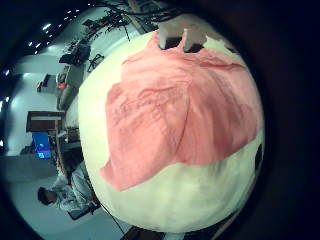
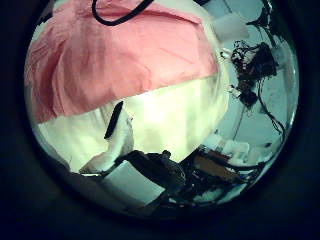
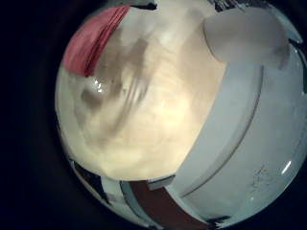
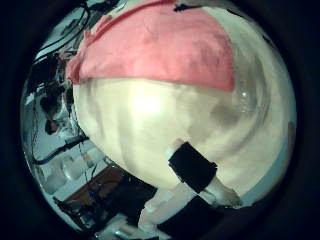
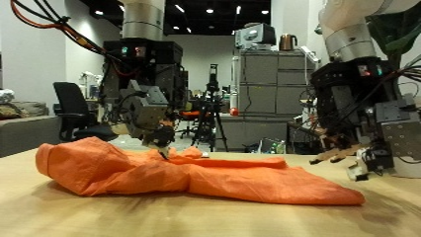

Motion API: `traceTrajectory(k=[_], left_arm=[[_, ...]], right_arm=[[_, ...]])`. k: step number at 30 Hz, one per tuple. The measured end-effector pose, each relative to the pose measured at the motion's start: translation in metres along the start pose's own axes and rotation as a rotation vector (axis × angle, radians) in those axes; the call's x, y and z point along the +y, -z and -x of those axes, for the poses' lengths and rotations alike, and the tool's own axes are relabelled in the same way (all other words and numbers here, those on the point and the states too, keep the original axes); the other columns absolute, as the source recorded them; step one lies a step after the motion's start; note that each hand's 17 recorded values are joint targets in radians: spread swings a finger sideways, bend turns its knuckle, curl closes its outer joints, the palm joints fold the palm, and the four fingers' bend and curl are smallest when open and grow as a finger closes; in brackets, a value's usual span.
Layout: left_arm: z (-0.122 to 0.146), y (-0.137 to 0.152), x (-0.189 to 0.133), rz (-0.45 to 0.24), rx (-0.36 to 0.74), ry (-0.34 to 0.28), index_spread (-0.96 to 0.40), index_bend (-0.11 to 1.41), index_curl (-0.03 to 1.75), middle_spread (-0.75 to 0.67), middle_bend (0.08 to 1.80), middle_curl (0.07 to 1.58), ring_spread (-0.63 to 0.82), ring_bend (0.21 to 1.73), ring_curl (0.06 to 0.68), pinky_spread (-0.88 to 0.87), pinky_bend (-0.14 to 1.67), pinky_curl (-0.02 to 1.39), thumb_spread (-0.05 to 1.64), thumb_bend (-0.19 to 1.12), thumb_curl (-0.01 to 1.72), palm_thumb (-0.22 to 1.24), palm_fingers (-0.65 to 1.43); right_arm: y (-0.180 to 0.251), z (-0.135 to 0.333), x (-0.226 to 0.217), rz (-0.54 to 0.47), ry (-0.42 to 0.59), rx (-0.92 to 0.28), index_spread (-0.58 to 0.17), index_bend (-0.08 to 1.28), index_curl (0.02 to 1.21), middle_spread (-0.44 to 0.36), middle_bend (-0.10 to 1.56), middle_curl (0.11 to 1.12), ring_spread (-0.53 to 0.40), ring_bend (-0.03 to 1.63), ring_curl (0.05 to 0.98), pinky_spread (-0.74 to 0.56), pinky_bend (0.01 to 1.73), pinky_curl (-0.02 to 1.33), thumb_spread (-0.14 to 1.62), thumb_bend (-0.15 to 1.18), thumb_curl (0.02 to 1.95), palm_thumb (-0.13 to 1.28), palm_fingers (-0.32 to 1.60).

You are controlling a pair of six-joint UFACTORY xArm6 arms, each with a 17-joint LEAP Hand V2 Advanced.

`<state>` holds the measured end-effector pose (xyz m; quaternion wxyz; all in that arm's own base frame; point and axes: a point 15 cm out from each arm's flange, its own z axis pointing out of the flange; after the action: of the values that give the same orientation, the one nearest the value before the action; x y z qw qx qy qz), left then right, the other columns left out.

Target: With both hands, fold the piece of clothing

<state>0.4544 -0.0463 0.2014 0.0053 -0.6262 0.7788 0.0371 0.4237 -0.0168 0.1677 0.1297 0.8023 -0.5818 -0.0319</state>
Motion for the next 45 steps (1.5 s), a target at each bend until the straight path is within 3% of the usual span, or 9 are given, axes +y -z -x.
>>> traceTrajectory(k=[7, 14, 22, 30, 32, 34, 36, 40, 45], left_arm=[[0.001, 0.002, 0.003, 0.002, -0.001, 0.003, 0.13, 0.17, 0.33, 0.34, 0.18, 0.31, 0.52, 0.47, 0.213, 0.50, 0.31, 0.32, 1.15, -0.02, 0.36, 0.55, -0.01], [0.002, 0.005, 0.004, -0.001, 0.000, 0.007, 0.13, 0.17, 0.33, 0.32, 0.18, 0.30, 0.53, 0.46, 0.213, 0.50, 0.31, 0.32, 1.16, -0.02, 0.35, 0.56, 0.00], [0.003, 0.006, 0.006, -0.002, -0.002, 0.008, 0.13, 0.18, 0.33, 0.32, 0.18, 0.30, 0.53, 0.45, 0.214, 0.50, 0.30, 0.32, 1.16, -0.02, 0.35, 0.57, 0.00], [0.004, 0.010, 0.007, -0.008, -0.004, 0.009, 0.13, 0.18, 0.33, 0.32, 0.18, 0.30, 0.53, 0.44, 0.214, 0.50, 0.29, 0.32, 1.15, -0.02, 0.35, 0.58, 0.01], [0.004, 0.011, 0.007, -0.011, -0.004, 0.009, 0.13, 0.18, 0.34, 0.32, 0.18, 0.30, 0.53, 0.44, 0.213, 0.50, 0.29, 0.32, 1.15, -0.02, 0.35, 0.58, 0.02], [0.006, 0.011, 0.007, -0.011, -0.005, 0.012, 0.13, 0.18, 0.34, 0.32, 0.18, 0.30, 0.53, 0.44, 0.212, 0.50, 0.28, 0.31, 1.15, -0.02, 0.35, 0.59, 0.02], [0.007, 0.011, 0.007, -0.009, -0.005, 0.013, 0.13, 0.18, 0.34, 0.32, 0.18, 0.30, 0.53, 0.44, 0.212, 0.50, 0.28, 0.31, 1.15, -0.02, 0.35, 0.60, 0.02], [0.008, 0.009, 0.008, -0.004, -0.004, 0.016, 0.13, 0.18, 0.34, 0.31, 0.18, 0.29, 0.53, 0.44, 0.212, 0.50, 0.28, 0.31, 1.15, -0.02, 0.35, 0.60, 0.02], [0.009, 0.008, 0.008, -0.003, -0.004, 0.018, 0.13, 0.18, 0.34, 0.30, 0.18, 0.29, 0.53, 0.44, 0.212, 0.50, 0.27, 0.31, 1.15, -0.02, 0.35, 0.61, 0.03]], right_arm=[[-0.023, -0.004, -0.007, 0.049, 0.008, 0.032, -0.349, 0.17, 0.37, -0.053, 0.26, 0.34, 0.085, 0.40, 0.224, 0.23, 0.39, 0.29, 1.04, -0.03, 0.26, 0.46, 0.14], [-0.028, -0.010, -0.024, 0.058, -0.025, 0.041, -0.302, 0.17, 0.35, -0.030, 0.24, 0.34, 0.050, 0.42, 0.230, 0.19, 0.34, 0.28, 0.99, -0.02, 0.29, 0.50, 0.24], [-0.034, -0.014, -0.029, 0.081, -0.022, 0.072, -0.304, 0.18, 0.35, -0.080, 0.33, 0.37, -0.101, 0.53, 0.250, 0.07, 0.27, 0.25, 0.96, -0.01, 0.32, 0.60, 0.48], [-0.037, -0.027, -0.038, 0.166, -0.019, 0.129, -0.317, 0.18, 0.35, -0.124, 0.37, 0.38, -0.201, 0.56, 0.251, -0.01, 0.26, 0.23, 0.93, -0.03, 0.33, 0.63, 0.54], [-0.035, -0.025, -0.043, 0.161, -0.012, 0.135, -0.340, 0.20, 0.35, -0.151, 0.42, 0.39, -0.250, 0.60, 0.245, -0.07, 0.26, 0.22, 0.92, -0.03, 0.33, 0.64, 0.70], [-0.033, -0.024, -0.044, 0.155, -0.011, 0.137, -0.383, 0.23, 0.36, -0.200, 0.51, 0.42, -0.323, 0.67, 0.250, -0.20, 0.32, 0.21, 0.92, -0.02, 0.34, 0.65, 1.06], [-0.028, -0.024, -0.045, 0.145, -0.010, 0.141, -0.400, 0.26, 0.39, -0.227, 0.57, 0.45, -0.361, 0.71, 0.281, -0.28, 0.32, 0.21, 0.92, -0.02, 0.34, 0.67, 1.12], [-0.025, -0.026, -0.044, 0.143, -0.009, 0.146, -0.421, 0.47, 0.50, -0.249, 0.73, 0.53, -0.370, 0.84, 0.365, -0.51, 0.57, 0.30, 0.91, -0.01, 0.35, 0.72, 1.52], [-0.019, -0.034, -0.035, 0.135, -0.018, 0.152, -0.370, 0.74, 0.63, -0.206, 0.95, 0.62, -0.301, 1.04, 0.459, -0.55, 0.83, 0.41, 0.91, 0.01, 0.40, 0.87, 1.47]])
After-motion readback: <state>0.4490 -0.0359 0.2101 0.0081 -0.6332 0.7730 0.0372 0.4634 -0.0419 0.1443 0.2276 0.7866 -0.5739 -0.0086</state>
